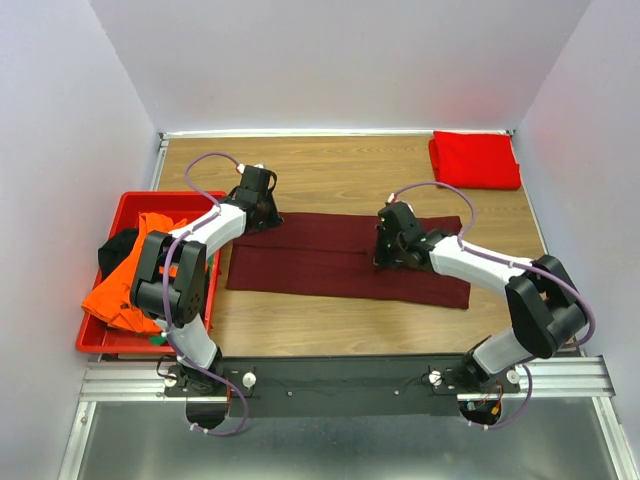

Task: Fold and stack the t-shirts
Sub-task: Fold the tshirt

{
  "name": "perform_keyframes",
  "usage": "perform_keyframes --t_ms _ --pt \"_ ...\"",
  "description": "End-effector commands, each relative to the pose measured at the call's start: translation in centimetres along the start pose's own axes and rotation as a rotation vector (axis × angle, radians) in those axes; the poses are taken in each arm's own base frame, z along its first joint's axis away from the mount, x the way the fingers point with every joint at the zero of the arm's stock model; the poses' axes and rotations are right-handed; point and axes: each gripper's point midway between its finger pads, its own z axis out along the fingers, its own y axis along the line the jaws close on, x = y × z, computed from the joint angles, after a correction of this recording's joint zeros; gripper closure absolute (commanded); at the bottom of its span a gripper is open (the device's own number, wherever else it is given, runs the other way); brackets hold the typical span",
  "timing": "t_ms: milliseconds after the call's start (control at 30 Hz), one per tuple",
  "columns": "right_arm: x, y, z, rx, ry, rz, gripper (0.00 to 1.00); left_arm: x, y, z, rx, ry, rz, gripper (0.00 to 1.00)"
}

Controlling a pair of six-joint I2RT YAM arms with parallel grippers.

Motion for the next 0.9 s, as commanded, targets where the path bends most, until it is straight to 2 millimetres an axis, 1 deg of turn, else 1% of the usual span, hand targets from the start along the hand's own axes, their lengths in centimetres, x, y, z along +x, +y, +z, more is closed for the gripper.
perform_keyframes --t_ms 0,233,500,567,700,733,767,800,833,867 --pt "0.7 0.5 -1.0 -0.011 -0.002 0.024 0.99 0.2 -0.9 -0.5 0.049 0.007 0.024 0.77" --pt "1.2 0.1 -2.1 -0.007 -0.014 0.039 1.0 0.2 -1.0 -0.6 0.051 0.012 0.034 0.78" --pt "2.6 -0.5 -1.9 0.004 0.016 0.046 0.99 0.4 -1.3 -0.5 0.065 0.022 0.043 0.77" --pt "2.6 -0.4 -2.0 0.001 0.016 0.044 0.97 0.5 -1.5 -0.5 0.073 0.025 0.049 0.78" --pt "1.2 0.0 -2.3 0.0 -0.022 0.038 0.63 0.6 -2.1 -0.6 0.096 0.03 0.066 0.76" --pt "-0.1 -0.2 -2.5 0.031 -0.066 0.03 0.48 0.6 -2.3 -0.7 0.106 0.032 0.072 0.74" --pt "-1.2 -1.0 -2.8 0.079 -0.11 0.026 0.46 0.7 -2.7 -0.8 0.114 0.033 0.085 0.73" --pt "-1.9 -1.4 -3.0 0.1 -0.126 0.027 0.45 0.6 -2.9 -0.9 0.121 0.031 0.091 0.73" --pt "-3.5 -2.2 -3.5 0.124 -0.151 0.044 0.44 0.5 -3.3 -1.2 0.133 0.028 0.099 0.71" --pt "-4.3 -2.9 -3.6 0.137 -0.161 0.056 0.44 0.6 -3.6 -1.3 0.142 0.027 0.109 0.71"
